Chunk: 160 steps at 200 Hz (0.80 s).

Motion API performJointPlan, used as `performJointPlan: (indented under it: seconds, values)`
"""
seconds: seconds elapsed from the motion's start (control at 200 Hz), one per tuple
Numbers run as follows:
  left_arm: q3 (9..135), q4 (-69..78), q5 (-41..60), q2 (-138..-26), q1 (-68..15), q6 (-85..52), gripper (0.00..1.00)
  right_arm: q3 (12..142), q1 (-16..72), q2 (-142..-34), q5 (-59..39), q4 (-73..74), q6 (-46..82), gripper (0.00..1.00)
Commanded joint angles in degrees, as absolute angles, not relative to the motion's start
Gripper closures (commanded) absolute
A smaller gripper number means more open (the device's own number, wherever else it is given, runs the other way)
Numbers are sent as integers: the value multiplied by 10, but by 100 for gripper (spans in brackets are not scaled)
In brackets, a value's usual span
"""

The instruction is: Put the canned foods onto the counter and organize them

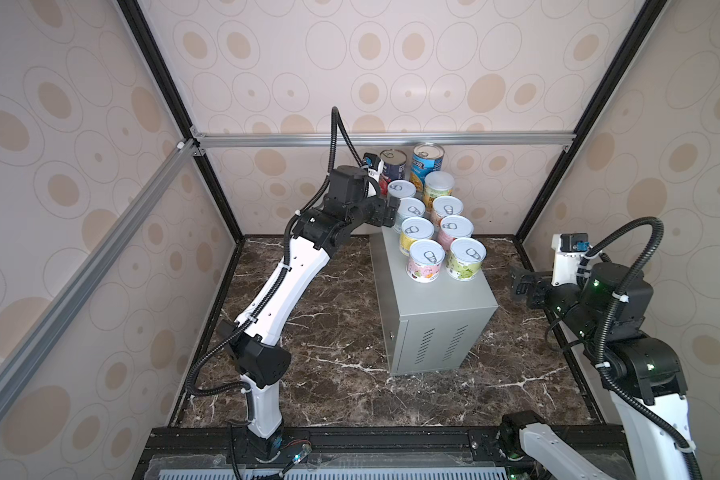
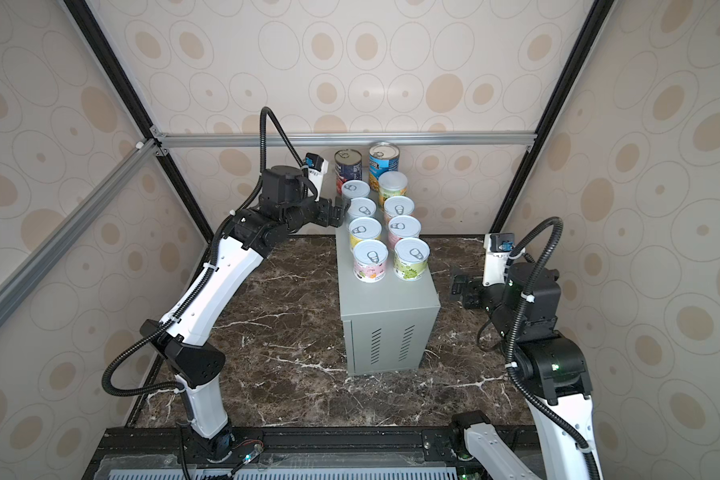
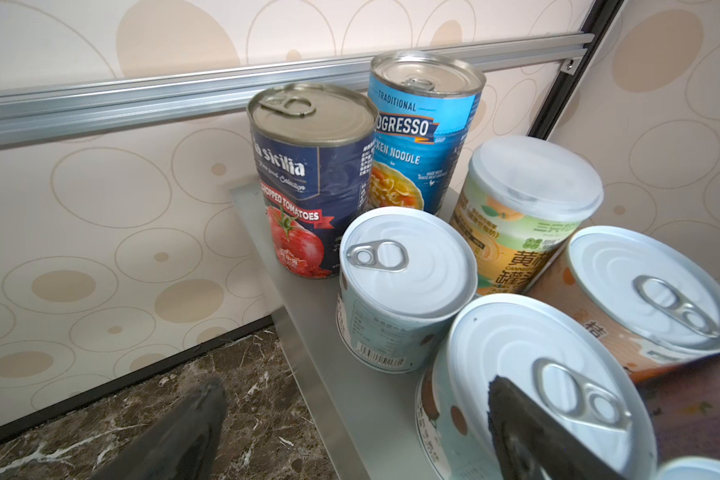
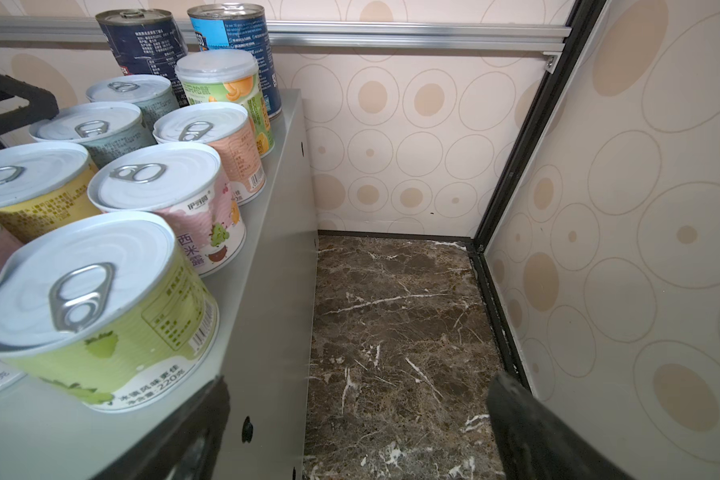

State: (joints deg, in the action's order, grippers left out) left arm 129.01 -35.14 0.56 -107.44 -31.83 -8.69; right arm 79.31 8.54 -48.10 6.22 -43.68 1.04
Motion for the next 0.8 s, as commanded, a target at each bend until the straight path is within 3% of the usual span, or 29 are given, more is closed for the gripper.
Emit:
performJointPlan:
  seconds: [0.0, 0.565, 0.795]
  values:
    - [1284, -389, -2, -1064, -310, -72, 2, 788, 81, -477, 63, -428, 12, 0]
    - [1286, -329, 101, -987, -310, -78, 2, 788, 81, -478, 65, -426, 11, 0]
    - [1227, -342, 55, -916, -306, -61, 2, 788, 81, -477, 71, -428, 9, 0]
